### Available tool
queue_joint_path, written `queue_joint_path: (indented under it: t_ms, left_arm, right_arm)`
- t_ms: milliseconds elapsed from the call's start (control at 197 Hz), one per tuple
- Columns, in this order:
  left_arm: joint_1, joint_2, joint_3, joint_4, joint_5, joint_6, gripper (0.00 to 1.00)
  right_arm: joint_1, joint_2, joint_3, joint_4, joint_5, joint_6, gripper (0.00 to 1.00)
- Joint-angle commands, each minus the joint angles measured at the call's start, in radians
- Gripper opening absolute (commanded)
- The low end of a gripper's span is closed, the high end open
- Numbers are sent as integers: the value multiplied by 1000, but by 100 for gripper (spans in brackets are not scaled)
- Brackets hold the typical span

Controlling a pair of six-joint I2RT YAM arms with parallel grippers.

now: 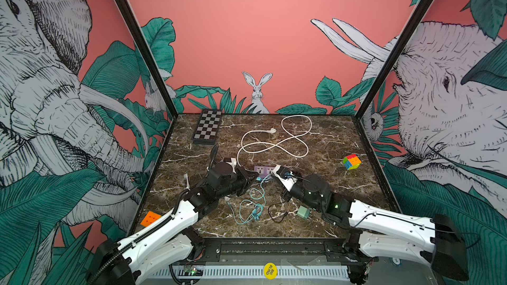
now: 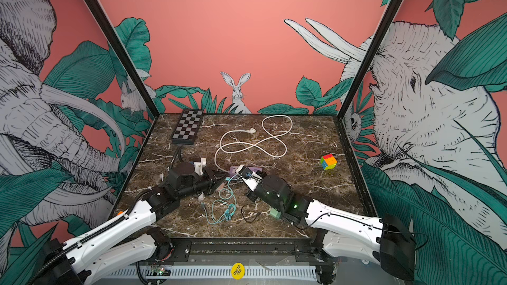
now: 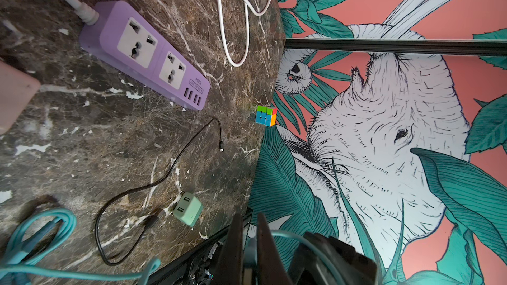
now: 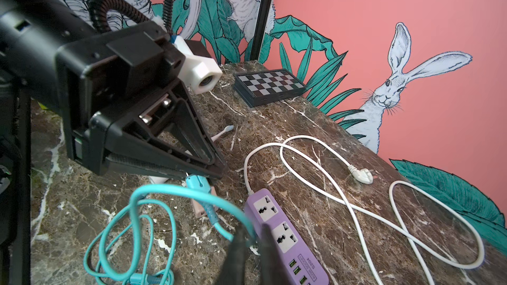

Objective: Charge the electric toothbrush
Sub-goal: Pick up the charging cable from the center of the board.

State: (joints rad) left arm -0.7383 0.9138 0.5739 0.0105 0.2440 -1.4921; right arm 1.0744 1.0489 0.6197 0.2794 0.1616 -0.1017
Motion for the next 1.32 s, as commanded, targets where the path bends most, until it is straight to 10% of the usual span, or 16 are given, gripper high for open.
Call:
queue_joint_path:
  t_ms: [0,193,325,487,670,812,1314]
  left_arm:
    - [-3,-29,0,1,-19,-7,0]
    - [-2,-50,2,-6,-41,-2,0]
    - [9,-48,20,-10,-22,29,0]
    - [66,-18,98,-65,94,151,0]
    - [80,-5,300,-312,155,469,0]
    - [80,-26,328,-300,175,549,0]
    - [80,-32,235,-17,245,588,0]
  right_arm:
    - [9,-50,-6,37,8,29,51]
    - [8,-210,-72,0,181,139,99]
    - [-69,-396,-97,-155,218,382,99]
    - [-341,-515,-83,-265,-224,663,99]
    - [-534,-318,18,-209,-668,878,99]
    - [-590,-82,9,225,-965,1119,97]
    - [-441,55,46,443,-1044,1103,79]
